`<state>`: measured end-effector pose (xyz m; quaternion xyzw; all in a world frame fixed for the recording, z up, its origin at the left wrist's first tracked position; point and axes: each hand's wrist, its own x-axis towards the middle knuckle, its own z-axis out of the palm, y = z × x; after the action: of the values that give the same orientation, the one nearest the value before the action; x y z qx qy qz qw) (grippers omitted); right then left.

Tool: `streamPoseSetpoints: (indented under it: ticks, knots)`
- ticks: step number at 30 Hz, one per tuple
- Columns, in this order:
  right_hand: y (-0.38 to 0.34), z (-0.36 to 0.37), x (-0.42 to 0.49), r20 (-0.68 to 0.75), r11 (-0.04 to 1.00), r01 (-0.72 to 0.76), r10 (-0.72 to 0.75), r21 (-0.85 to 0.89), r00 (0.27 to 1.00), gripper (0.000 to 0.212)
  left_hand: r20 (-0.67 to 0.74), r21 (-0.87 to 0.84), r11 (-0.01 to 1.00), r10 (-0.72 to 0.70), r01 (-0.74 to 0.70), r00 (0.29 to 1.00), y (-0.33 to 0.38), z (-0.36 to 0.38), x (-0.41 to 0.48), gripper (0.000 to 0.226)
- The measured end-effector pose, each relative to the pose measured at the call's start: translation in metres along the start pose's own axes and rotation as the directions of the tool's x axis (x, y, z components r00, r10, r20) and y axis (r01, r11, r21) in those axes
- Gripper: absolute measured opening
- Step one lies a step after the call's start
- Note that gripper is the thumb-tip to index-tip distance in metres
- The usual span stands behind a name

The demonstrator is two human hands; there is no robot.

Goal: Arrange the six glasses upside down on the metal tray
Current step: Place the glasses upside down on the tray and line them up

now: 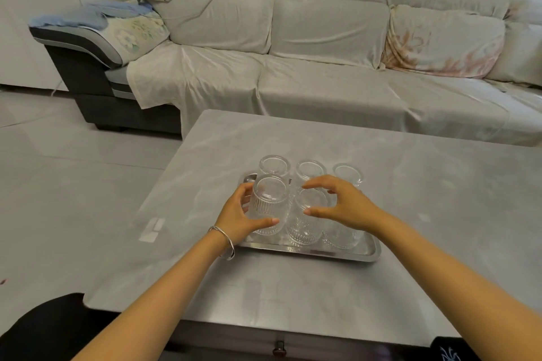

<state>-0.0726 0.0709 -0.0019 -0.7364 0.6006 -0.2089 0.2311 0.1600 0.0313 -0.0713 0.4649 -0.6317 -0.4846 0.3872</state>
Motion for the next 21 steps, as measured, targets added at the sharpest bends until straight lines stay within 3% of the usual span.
streamPoseSetpoints:
  ticks: [12, 16, 18, 21]
  knots:
    - [0.002, 0.006, -0.004, -0.044, 0.999, 0.042, -0.043, -0.011, 0.998, 0.056, 0.026, 0.021, 1.0, -0.007, 0.007, 1.0, -0.012, 0.006, 0.002, 0.079]
    - [0.008, 0.006, -0.012, -0.193, 0.989, 0.09, -0.112, -0.122, 0.975, 0.063, 0.037, 0.039, 0.999, -0.009, 0.007, 0.999, -0.014, 0.007, 0.003, 0.081]
    - [0.014, 0.002, -0.018, -0.279, 0.991, 0.075, -0.104, -0.113, 0.955, 0.07, 0.029, 0.087, 0.996, 0.02, -0.023, 0.999, -0.012, 0.007, 0.003, 0.085]
    - [0.028, -0.002, -0.026, -0.291, 1.0, 0.008, -0.015, -0.025, 0.957, 0.094, 0.002, 0.207, 0.972, 0.115, -0.113, 0.993, -0.004, 0.008, 0.006, 0.103]
